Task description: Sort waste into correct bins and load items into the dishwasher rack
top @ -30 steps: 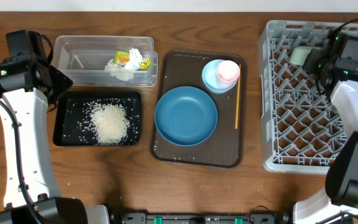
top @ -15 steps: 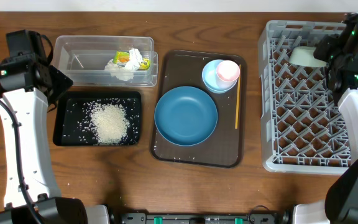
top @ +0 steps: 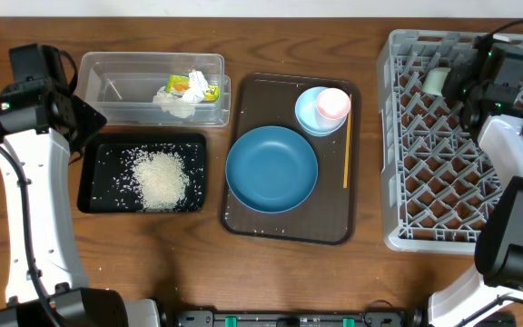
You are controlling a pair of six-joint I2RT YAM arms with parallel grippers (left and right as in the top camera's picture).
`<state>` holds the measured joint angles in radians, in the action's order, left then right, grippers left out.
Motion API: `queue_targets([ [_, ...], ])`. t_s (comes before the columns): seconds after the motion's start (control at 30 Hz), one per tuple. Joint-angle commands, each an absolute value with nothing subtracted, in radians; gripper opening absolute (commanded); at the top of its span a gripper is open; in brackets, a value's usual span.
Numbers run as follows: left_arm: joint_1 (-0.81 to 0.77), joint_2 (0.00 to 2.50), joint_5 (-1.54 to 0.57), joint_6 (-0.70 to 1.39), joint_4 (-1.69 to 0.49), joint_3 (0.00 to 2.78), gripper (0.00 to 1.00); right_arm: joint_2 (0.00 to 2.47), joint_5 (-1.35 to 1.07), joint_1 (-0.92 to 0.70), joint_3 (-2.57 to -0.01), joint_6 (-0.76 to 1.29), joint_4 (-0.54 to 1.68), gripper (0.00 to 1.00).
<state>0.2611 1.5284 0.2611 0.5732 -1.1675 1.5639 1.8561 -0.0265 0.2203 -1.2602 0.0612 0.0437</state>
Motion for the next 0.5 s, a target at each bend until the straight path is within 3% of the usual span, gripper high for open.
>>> queue_targets([
  [0.0,0.265,1.53,0.266,0.581,-1.17,1.567,0.94,1.851,-0.03,0.222,-1.303,0.028,0.089,0.01],
  [0.47,0.265,1.53,0.266,0.581,-1.17,1.567,0.94,1.85,-0.03,0.222,-1.422,0.029,0.444,0.01],
])
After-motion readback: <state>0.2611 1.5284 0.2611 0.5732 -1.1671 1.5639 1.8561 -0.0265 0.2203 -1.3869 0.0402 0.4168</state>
